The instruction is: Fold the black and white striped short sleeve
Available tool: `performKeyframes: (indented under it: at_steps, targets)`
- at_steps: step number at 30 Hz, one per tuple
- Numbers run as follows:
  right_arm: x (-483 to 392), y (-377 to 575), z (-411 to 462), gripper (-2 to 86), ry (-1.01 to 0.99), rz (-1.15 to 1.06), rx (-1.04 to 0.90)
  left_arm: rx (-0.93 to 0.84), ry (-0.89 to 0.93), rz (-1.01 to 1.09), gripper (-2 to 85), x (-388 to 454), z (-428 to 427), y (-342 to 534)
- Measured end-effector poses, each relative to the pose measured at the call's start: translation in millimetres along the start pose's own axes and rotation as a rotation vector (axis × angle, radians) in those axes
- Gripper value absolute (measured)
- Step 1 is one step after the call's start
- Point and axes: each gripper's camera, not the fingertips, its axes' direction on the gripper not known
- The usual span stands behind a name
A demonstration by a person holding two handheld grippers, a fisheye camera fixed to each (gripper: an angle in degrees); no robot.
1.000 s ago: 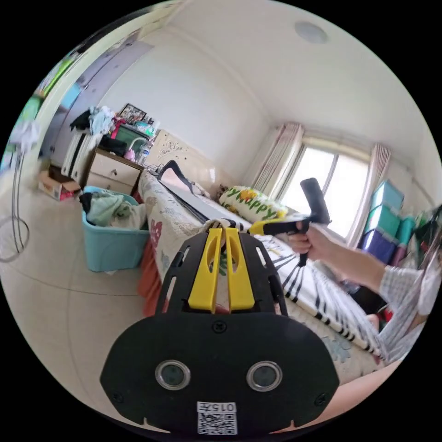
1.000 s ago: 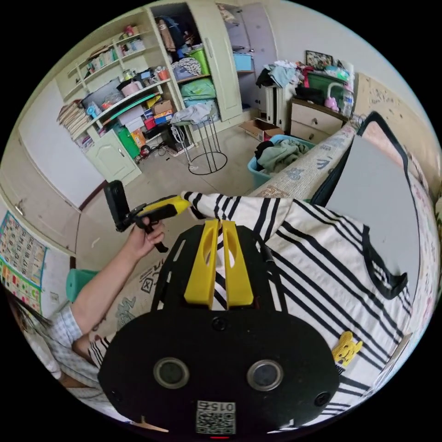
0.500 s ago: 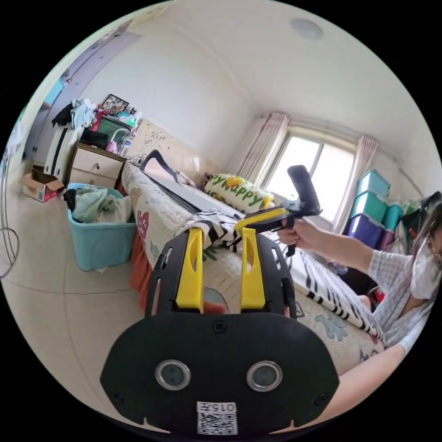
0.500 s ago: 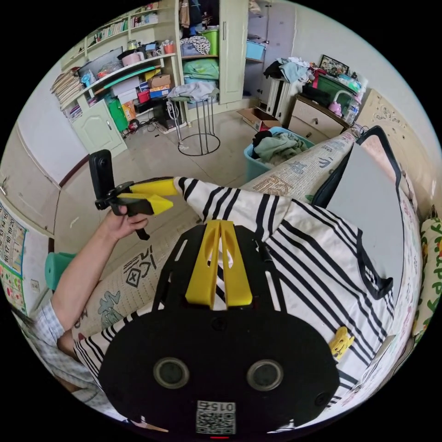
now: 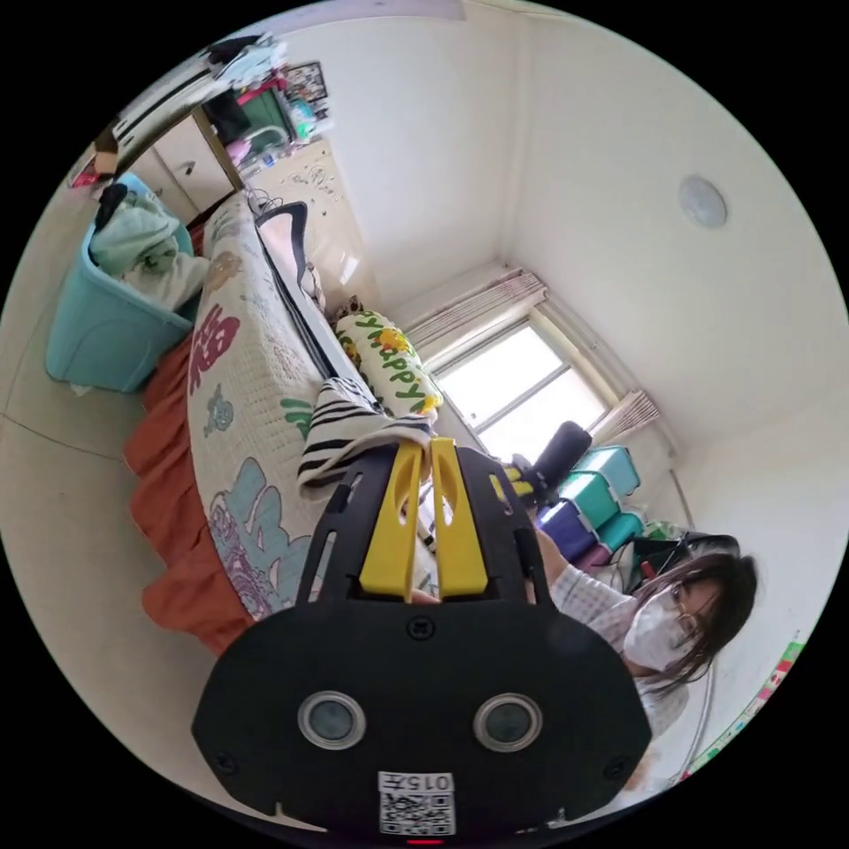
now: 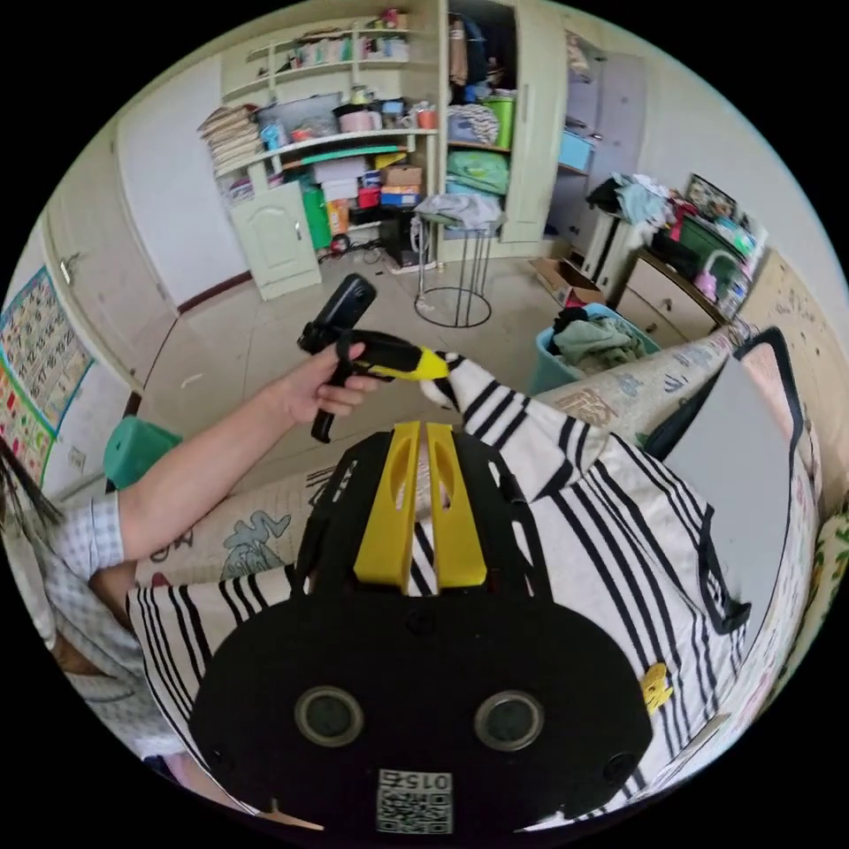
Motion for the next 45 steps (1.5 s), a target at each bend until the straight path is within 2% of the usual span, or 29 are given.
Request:
performKeyframes:
  at_steps: [2,9,12,17,20,23,25,29,33,37,43,45]
  targets:
    - [-16,-9,17,5.8,0.162,0.039,-0.008,-0.022,0.020,-0.025,-0.6,2,0,-7]
    - [-26,-32,43,6.2,0.293,0.090,0.018,-0.005,-0.023,-0.030,-0.5,11,-9,-22]
    - [-26,-33,42,2.3,0.341,0.116,0.043,0.007,0.023,-0.036,-0.5,8,-11,-26]
    - [-15,-32,24,-0.5,0.273,0.124,0.057,0.029,-0.029,0.024,-0.5,17,-19,-29]
    - [-16,-34,20,0.5,0.287,0.110,0.036,0.064,0.072,-0.004,-0.7,12,-22,-31]
    - [-26,-42,25,8.5,0.323,0.110,0.018,0.033,0.036,0.013,-0.8,17,-15,-33]
    - [-30,-47,26,9.7,0.351,0.119,0.036,0.015,0.043,0.015,-0.8,18,-10,-36]
    - [-27,-58,23,7.4,0.384,0.168,0.067,0.005,0.019,0.021,-0.9,19,-6,-37]
    - [-23,-61,15,3.8,0.370,0.124,0.051,0.022,-0.007,0.022,-0.9,15,-8,-35]
    - [-7,-64,-10,1.7,0.342,0.104,0.029,0.000,-0.086,0.066,-0.8,20,2,-34]
    - [20,-81,-59,0.4,0.289,0.127,-0.013,0.008,-0.081,0.052,-0.8,8,4,-24]
    - [30,-92,-76,0.2,0.263,0.139,-0.044,0.025,-0.140,0.039,-0.9,5,-3,-20]
